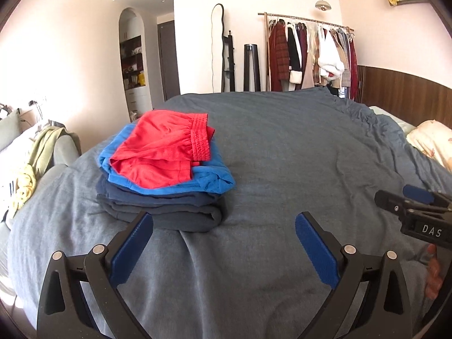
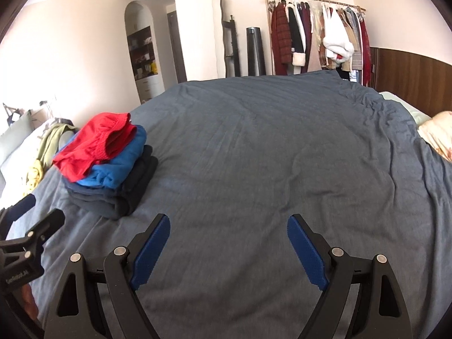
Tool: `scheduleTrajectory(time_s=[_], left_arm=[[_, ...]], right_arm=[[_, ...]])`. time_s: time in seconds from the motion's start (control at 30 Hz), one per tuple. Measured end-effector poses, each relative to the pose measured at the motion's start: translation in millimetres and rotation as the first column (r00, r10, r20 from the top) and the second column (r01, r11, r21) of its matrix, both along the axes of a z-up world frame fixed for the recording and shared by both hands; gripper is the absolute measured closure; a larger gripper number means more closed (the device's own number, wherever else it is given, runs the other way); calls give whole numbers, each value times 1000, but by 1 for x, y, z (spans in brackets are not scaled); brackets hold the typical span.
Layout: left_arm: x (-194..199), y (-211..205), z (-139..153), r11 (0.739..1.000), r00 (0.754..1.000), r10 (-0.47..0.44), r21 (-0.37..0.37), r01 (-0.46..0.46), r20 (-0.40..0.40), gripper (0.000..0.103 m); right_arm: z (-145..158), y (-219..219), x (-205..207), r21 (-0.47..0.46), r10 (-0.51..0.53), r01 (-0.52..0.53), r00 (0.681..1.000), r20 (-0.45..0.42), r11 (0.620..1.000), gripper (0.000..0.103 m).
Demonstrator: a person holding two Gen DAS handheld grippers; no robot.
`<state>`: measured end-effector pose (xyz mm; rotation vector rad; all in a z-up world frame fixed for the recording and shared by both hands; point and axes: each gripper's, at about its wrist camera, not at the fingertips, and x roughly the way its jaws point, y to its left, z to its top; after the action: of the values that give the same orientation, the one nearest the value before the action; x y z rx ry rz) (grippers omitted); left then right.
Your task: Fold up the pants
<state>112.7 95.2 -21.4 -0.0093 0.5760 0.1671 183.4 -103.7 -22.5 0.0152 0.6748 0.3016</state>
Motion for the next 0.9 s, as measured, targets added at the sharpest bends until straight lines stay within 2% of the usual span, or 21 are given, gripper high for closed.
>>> scheduleTrajectory(time_s=[0.07, 0.2, 0.53, 0.9], left_arm=[[-9, -2, 6, 1000, 1000, -23, -21, 23, 3, 0], [-24, -10, 21, 999, 999, -48, -14, 48, 16, 0], [-66, -34, 34, 996, 994, -84, -9, 85, 64, 0], [-95, -46, 45, 996, 994, -83, -30, 85, 74, 0]], right_arm=[[3, -5, -10, 17, -17, 17, 1000, -17, 1000, 17], [12, -16, -35, 52, -49, 50, 998, -34, 997, 17], [35, -39, -91, 32, -132, 131, 991, 27, 991, 17], [49, -51, -133, 22, -139, 137, 987, 86, 990, 17]])
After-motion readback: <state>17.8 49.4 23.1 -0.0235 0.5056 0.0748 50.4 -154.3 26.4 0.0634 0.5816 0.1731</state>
